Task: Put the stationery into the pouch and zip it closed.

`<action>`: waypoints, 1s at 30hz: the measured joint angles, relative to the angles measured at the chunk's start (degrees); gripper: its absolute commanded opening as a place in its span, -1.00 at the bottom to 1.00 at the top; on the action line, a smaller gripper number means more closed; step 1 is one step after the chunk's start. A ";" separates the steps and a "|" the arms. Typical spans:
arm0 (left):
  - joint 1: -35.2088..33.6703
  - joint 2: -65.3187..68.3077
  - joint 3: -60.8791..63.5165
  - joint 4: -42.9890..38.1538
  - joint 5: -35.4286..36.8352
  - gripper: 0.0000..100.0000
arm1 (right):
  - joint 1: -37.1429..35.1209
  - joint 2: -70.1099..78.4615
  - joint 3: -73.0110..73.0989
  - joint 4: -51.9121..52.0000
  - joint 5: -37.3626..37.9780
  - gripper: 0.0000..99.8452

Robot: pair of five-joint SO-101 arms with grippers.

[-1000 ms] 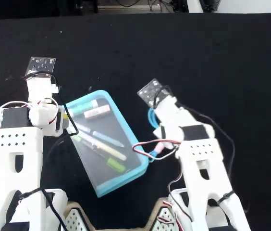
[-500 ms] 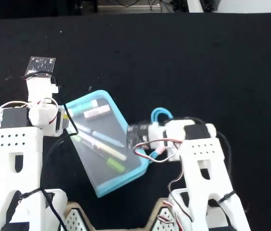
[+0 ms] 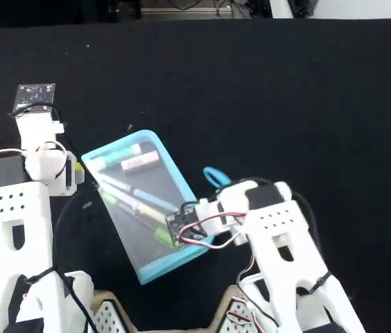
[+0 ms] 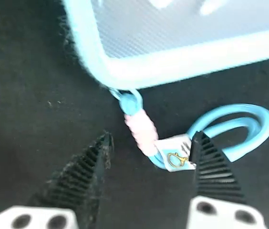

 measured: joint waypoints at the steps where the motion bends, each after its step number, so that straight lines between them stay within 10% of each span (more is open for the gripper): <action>1: -0.18 0.00 0.18 0.00 0.00 -0.60 | 0.88 0.00 -1.85 1.32 0.00 -0.49; 13: -0.09 0.00 1.23 0.00 0.00 -0.60 | -0.97 0.00 -6.42 12.92 5.71 -0.49; 30: -0.09 0.00 2.99 0.00 0.00 -0.60 | -1.85 0.18 16.70 -18.11 -0.26 -0.64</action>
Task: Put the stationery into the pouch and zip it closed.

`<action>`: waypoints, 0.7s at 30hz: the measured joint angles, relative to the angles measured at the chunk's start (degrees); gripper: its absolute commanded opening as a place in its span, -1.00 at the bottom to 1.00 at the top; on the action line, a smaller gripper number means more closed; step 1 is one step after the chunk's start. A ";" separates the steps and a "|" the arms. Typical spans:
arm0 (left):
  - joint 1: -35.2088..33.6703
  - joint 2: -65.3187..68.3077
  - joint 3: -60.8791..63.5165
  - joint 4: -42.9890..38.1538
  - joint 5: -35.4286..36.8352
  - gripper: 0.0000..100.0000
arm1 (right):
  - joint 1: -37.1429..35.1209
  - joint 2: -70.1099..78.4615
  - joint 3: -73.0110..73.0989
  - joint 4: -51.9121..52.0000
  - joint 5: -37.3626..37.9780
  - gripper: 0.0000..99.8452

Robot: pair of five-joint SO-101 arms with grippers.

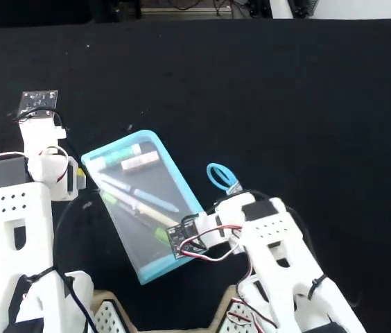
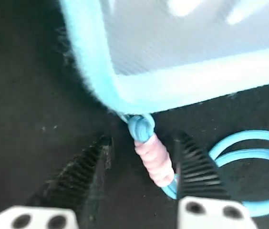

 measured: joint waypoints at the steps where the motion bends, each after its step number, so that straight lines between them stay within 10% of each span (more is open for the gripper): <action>1: 0.00 0.00 0.00 0.00 0.00 -0.60 | 0.00 0.70 0.70 -1.23 -0.18 -0.64; 21: 0.00 0.00 0.00 0.00 0.00 -0.60 | 1.76 10.37 -10.11 8.97 -19.25 -0.94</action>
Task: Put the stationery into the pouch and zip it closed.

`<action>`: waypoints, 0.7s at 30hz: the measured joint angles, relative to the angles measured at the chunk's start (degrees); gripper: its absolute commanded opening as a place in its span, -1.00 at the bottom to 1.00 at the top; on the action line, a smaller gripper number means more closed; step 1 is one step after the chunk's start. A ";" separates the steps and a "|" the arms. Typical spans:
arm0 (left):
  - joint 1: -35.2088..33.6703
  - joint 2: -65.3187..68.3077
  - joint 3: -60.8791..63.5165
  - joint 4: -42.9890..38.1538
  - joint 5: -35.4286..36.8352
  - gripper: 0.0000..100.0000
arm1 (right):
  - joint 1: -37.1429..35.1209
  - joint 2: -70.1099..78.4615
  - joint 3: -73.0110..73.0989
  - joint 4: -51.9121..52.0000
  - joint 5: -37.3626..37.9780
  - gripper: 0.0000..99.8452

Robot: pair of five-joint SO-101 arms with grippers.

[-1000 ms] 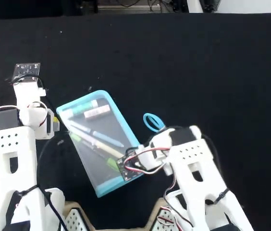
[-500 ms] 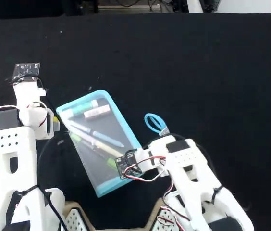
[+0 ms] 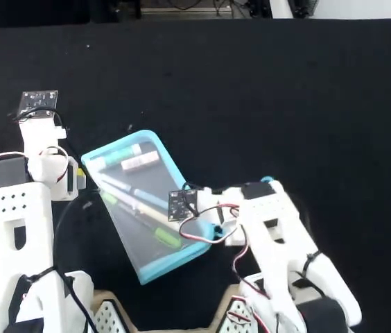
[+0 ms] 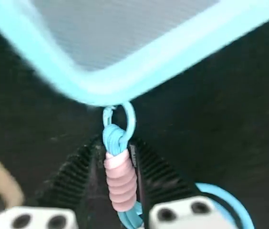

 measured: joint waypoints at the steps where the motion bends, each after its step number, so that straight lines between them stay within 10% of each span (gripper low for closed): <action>1: 0.00 0.00 0.00 0.00 0.00 -0.60 | -0.88 -0.79 0.00 1.32 -0.70 -0.90; 6: 0.00 0.00 0.00 0.00 0.00 -0.60 | -5.01 -2.02 0.00 6.15 -1.41 -0.63; 21: 0.00 0.00 0.00 0.00 0.00 -0.60 | -7.74 -2.02 2.55 1.41 -7.03 -0.63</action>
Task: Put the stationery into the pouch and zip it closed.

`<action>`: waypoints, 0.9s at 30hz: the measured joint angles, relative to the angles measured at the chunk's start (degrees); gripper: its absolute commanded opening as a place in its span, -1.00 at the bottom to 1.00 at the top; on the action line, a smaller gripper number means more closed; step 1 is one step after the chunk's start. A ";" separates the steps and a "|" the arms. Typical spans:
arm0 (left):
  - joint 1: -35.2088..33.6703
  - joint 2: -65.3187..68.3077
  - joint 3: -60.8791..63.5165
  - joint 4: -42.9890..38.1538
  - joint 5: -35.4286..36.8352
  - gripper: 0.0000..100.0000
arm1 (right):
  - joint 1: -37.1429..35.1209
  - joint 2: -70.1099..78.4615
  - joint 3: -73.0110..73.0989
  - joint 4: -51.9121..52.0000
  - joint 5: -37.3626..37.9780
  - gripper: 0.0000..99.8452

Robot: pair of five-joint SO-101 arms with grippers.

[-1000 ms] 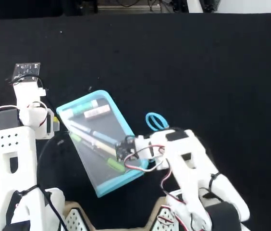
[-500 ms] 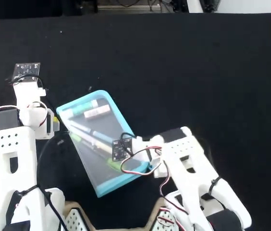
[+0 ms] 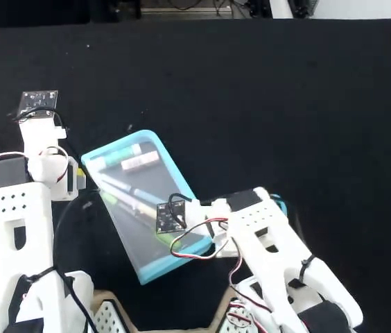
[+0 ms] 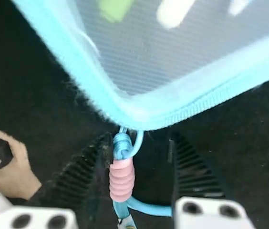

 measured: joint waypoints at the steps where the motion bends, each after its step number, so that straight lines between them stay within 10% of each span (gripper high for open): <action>1: 0.00 0.00 0.00 0.00 0.00 -0.60 | 0.00 0.00 0.26 -0.26 -0.53 -0.63; 7: 0.00 0.00 0.00 0.00 0.00 -0.60 | 0.00 0.00 0.35 -0.35 -1.32 -0.99; 27: 0.00 0.00 0.00 0.00 0.00 -0.60 | 0.00 0.00 -0.09 -0.53 -20.22 -0.71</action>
